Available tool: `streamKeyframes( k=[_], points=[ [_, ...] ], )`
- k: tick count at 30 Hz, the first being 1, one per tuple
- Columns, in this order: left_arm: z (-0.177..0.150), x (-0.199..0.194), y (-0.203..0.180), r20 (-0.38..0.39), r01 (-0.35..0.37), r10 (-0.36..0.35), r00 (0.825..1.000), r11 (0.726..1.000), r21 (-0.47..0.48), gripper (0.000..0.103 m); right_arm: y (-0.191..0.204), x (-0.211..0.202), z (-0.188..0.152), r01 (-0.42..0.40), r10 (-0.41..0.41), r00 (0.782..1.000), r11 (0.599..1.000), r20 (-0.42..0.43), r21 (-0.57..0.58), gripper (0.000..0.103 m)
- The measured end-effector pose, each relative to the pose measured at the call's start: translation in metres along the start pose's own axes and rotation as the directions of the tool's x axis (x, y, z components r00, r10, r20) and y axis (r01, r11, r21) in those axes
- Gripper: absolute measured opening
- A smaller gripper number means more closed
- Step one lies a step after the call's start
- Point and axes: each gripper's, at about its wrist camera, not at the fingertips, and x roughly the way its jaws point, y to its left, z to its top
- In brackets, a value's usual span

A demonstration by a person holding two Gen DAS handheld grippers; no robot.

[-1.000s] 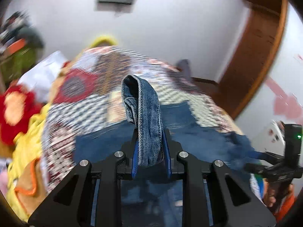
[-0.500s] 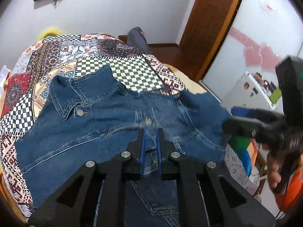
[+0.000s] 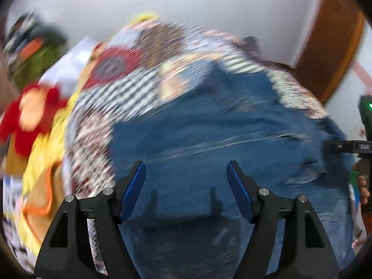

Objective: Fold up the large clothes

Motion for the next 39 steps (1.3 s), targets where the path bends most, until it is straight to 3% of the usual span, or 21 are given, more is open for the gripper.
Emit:
streamKeyframes(
  k=[2, 4, 8, 10, 13, 20, 24, 29, 34, 39],
  points=[
    [-0.012, 0.011, 0.028, -0.036, -0.026, 0.024, 0.999, 0.998, -0.061, 0.071, -0.001, 0.017, 0.002, 0.002, -0.001, 0.999, 1.0, -0.044, 0.006, 0.097],
    [-0.027, 0.026, 0.054, -0.079, -0.055, 0.047, 0.996, 0.992, -0.113, 0.071, 0.001, 0.03, 0.003, 0.003, -0.003, 0.997, 1.0, -0.081, -0.008, 0.081],
    [-0.054, 0.048, 0.085, -0.144, -0.09, 0.063, 0.988, 0.977, -0.193, 0.071, 0.009, 0.051, 0.002, 0.038, -0.044, 0.994, 0.998, -0.099, -0.057, 0.072],
    [-0.062, 0.053, 0.092, -0.156, -0.077, 0.043, 0.987, 0.973, -0.219, 0.071, 0.015, 0.05, 0.002, 0.051, -0.056, 0.997, 0.995, -0.048, -0.086, 0.043],
    [-0.065, 0.051, 0.09, -0.158, -0.076, 0.043, 0.986, 0.975, -0.209, 0.071, 0.026, 0.043, 0.006, 0.068, -0.069, 0.998, 0.99, -0.003, -0.125, 0.028],
    [-0.042, 0.036, 0.073, -0.103, -0.047, 0.031, 0.994, 0.986, -0.162, 0.071, 0.066, -0.019, 0.018, 0.093, -0.049, 0.983, 0.963, 0.177, -0.252, 0.021],
    [-0.028, 0.028, 0.056, -0.059, -0.01, 0.002, 0.998, 0.988, -0.152, 0.071, 0.077, -0.05, 0.01, 0.155, -0.07, 0.964, 0.932, 0.255, -0.329, 0.021],
    [-0.026, 0.036, 0.031, -0.076, 0.011, -0.019, 0.997, 0.995, -0.104, 0.071, 0.06, -0.049, -0.006, 0.174, -0.108, 0.969, 0.935, 0.22, -0.31, 0.021],
    [-0.034, 0.059, 0.007, -0.143, 0.008, -0.013, 0.99, 0.999, -0.037, 0.071, 0.038, -0.015, -0.022, 0.192, -0.155, 0.977, 0.941, 0.148, -0.279, 0.021],
    [-0.04, 0.064, 0.0, -0.137, 0.002, -0.007, 0.991, 0.999, -0.035, 0.076, 0.034, 0.006, -0.028, 0.249, -0.219, 0.967, 0.925, 0.131, -0.288, 0.021]
  ],
)
